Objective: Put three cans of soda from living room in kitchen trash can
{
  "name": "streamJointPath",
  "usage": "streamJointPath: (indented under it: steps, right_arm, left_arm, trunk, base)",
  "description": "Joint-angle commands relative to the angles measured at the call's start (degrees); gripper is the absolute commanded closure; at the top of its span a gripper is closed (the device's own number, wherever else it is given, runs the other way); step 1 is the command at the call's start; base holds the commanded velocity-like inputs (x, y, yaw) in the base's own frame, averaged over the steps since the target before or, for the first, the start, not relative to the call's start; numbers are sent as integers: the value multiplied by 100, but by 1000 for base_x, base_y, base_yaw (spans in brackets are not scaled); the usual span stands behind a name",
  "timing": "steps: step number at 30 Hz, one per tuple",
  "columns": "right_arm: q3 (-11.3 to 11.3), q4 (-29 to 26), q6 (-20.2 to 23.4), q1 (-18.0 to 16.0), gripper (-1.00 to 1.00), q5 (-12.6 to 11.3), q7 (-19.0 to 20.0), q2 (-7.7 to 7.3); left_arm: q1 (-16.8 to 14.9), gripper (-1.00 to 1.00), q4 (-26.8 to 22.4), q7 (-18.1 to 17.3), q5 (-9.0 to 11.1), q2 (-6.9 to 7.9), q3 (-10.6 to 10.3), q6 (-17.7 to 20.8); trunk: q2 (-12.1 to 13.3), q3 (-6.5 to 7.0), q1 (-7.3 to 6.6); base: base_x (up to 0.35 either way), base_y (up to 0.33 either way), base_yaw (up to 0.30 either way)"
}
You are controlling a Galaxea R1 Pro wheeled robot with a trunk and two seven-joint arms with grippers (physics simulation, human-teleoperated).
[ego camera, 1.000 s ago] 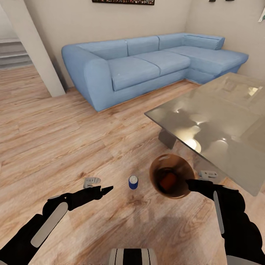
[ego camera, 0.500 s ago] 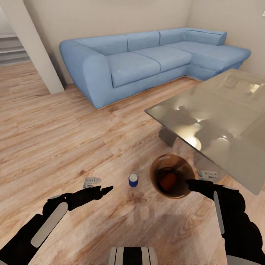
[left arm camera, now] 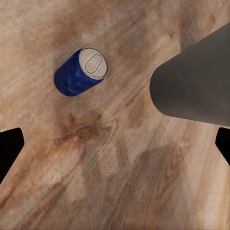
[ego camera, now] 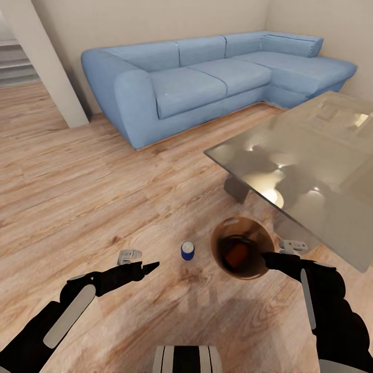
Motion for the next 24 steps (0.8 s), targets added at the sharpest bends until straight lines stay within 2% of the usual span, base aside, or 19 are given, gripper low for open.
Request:
streamJointPath:
  steps: [1, 15, 24]
  right_arm:
    - [3, -3, 15, -2, 100, -108, 8, 2]
    - [3, -3, 15, -2, 100, -111, 8, 2]
    - [-79, -3, 18, -2, 100, -114, 10, -9]
  left_arm:
    - [0, -100, 0, 0, 0, 0, 0, 0]
    - [0, -100, 0, 0, 0, 0, 0, 0]
    - [0, -100, 0, 0, 0, 7, 0, 0]
  trunk:
    - [0, -9, -1]
    - [0, -130, -1]
    - [0, -203, -1]
  base:
    - [0, 0, 0]
    - [0, 0, 0]
    - [0, 0, 0]
